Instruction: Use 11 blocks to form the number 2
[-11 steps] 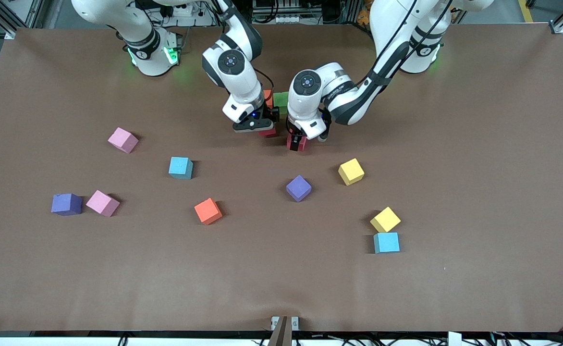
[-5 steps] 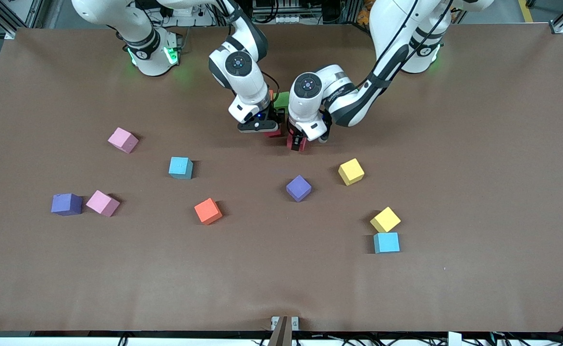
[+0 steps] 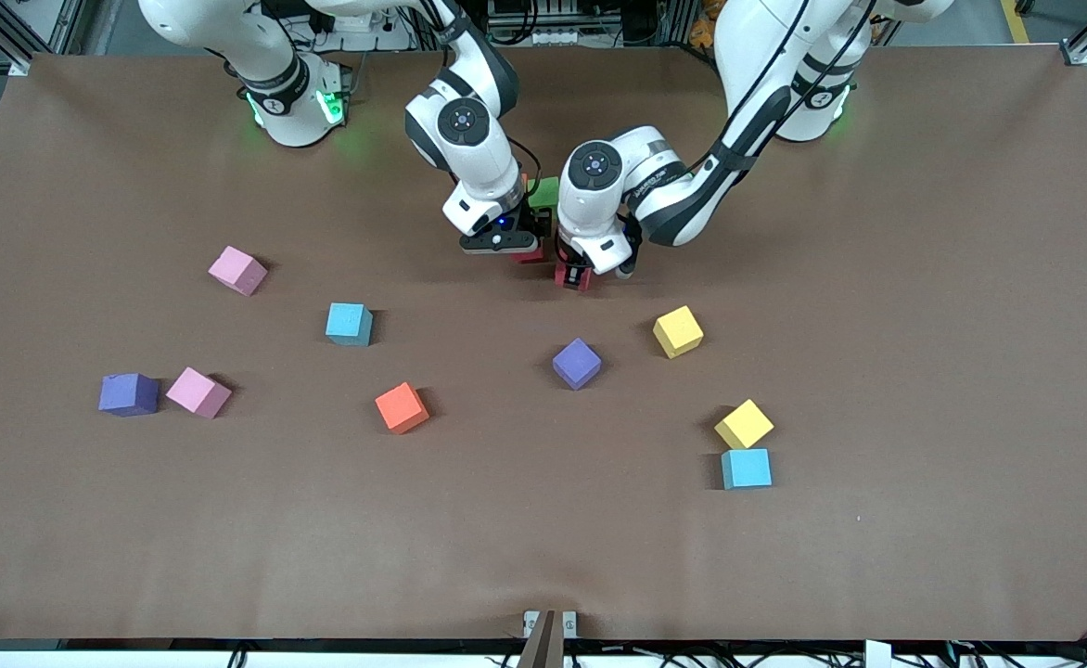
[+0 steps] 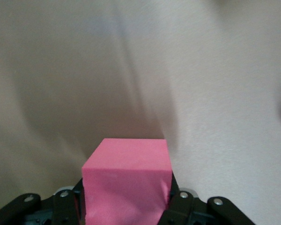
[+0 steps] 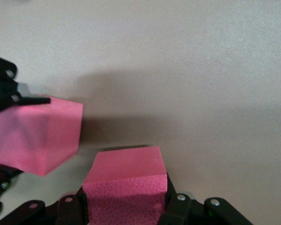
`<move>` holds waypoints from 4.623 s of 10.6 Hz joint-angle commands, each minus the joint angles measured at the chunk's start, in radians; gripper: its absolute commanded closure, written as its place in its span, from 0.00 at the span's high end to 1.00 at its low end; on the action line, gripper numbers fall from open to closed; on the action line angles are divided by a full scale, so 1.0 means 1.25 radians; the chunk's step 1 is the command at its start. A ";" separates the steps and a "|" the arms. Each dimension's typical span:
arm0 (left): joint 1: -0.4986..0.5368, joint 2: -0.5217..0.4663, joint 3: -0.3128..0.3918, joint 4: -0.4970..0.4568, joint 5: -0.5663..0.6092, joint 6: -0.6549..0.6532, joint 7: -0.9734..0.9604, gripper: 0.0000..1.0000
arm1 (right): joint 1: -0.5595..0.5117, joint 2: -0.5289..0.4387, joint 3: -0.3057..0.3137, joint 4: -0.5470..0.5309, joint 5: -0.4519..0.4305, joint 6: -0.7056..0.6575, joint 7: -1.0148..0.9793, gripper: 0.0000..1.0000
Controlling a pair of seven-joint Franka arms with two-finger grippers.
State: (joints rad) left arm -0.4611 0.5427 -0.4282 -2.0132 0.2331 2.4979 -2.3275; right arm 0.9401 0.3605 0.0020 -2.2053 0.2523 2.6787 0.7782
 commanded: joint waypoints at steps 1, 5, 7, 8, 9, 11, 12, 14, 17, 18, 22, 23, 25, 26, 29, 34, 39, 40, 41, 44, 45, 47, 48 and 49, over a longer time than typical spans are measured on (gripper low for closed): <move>0.040 -0.029 -0.002 0.021 0.018 -0.036 0.099 0.00 | 0.011 0.002 -0.005 0.007 0.010 0.005 0.014 0.33; 0.072 -0.038 -0.007 0.064 0.016 -0.128 0.249 0.00 | 0.012 0.021 -0.006 0.023 0.003 -0.002 0.005 0.33; 0.071 -0.037 -0.006 0.096 0.017 -0.184 0.351 0.00 | 0.022 0.053 -0.009 0.062 0.001 -0.010 0.002 0.33; 0.071 -0.035 -0.006 0.105 0.016 -0.193 0.412 0.00 | 0.031 0.060 -0.027 0.089 -0.002 -0.050 0.001 0.33; 0.071 -0.034 -0.006 0.106 0.017 -0.193 0.438 0.00 | 0.039 0.069 -0.041 0.129 -0.019 -0.121 0.004 0.33; 0.071 -0.037 -0.007 0.108 0.017 -0.194 0.498 0.00 | 0.054 0.080 -0.041 0.139 -0.025 -0.143 0.011 0.33; 0.071 -0.037 -0.007 0.123 0.017 -0.211 0.524 0.00 | 0.057 0.082 -0.041 0.139 -0.025 -0.143 0.012 0.33; 0.069 -0.037 -0.010 0.155 0.015 -0.262 0.610 0.00 | 0.065 0.089 -0.041 0.143 -0.020 -0.140 0.013 0.33; 0.069 -0.038 -0.018 0.170 0.015 -0.262 0.720 0.00 | 0.070 0.097 -0.042 0.152 -0.019 -0.140 0.035 0.33; 0.071 -0.045 -0.024 0.170 0.015 -0.262 0.728 0.00 | 0.070 0.098 -0.042 0.155 -0.019 -0.139 0.053 0.33; 0.076 -0.064 -0.030 0.165 -0.005 -0.261 0.793 0.00 | 0.086 0.119 -0.042 0.165 -0.020 -0.129 0.063 0.33; 0.076 -0.056 -0.032 0.165 -0.006 -0.257 0.798 0.00 | 0.089 0.120 -0.042 0.165 -0.020 -0.129 0.072 0.33; 0.074 -0.055 -0.033 0.165 -0.006 -0.250 0.798 0.00 | 0.092 0.120 -0.042 0.165 -0.021 -0.129 0.074 0.33; 0.076 -0.054 -0.033 0.160 -0.006 -0.241 0.802 0.00 | 0.095 0.120 -0.042 0.164 -0.021 -0.129 0.074 0.33; 0.074 -0.056 -0.037 0.148 -0.005 -0.231 0.830 0.00 | 0.097 0.119 -0.042 0.163 -0.023 -0.132 0.090 0.33; 0.104 -0.061 -0.046 0.161 -0.017 -0.231 0.826 0.00 | 0.100 0.117 -0.042 0.157 -0.021 -0.139 0.093 0.33; 0.192 -0.066 -0.048 0.184 -0.018 -0.246 0.840 0.00 | 0.108 0.117 -0.042 0.148 -0.021 -0.140 0.093 0.33; 0.201 -0.062 -0.046 0.205 -0.020 -0.248 0.863 0.00 | 0.111 0.118 -0.042 0.148 -0.021 -0.140 0.093 0.33; 0.217 -0.057 -0.044 0.218 -0.020 -0.251 0.887 0.00 | 0.112 0.119 -0.041 0.148 -0.021 -0.140 0.093 0.33; 0.255 -0.049 -0.042 0.232 -0.015 -0.253 0.962 0.00 | 0.114 0.121 -0.041 0.147 -0.024 -0.140 0.093 0.33; 0.255 -0.049 -0.042 0.232 -0.012 -0.253 0.962 0.00 | 0.114 0.120 -0.041 0.143 -0.024 -0.141 0.092 0.33; 0.247 -0.048 -0.042 0.245 -0.011 -0.264 0.962 0.00 | 0.114 0.121 -0.040 0.139 -0.024 -0.141 0.092 0.34; 0.241 -0.048 -0.042 0.258 -0.009 -0.298 0.965 0.00 | 0.114 0.121 -0.040 0.141 -0.024 -0.141 0.090 0.35; 0.241 -0.048 -0.042 0.264 -0.010 -0.311 0.977 0.00 | 0.114 0.125 -0.040 0.141 -0.024 -0.141 0.090 0.36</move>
State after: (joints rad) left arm -0.1540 0.4788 -0.4787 -1.7188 0.2296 2.1579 -1.1376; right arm 1.0597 0.4976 -0.0368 -2.0203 0.2346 2.5068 0.8619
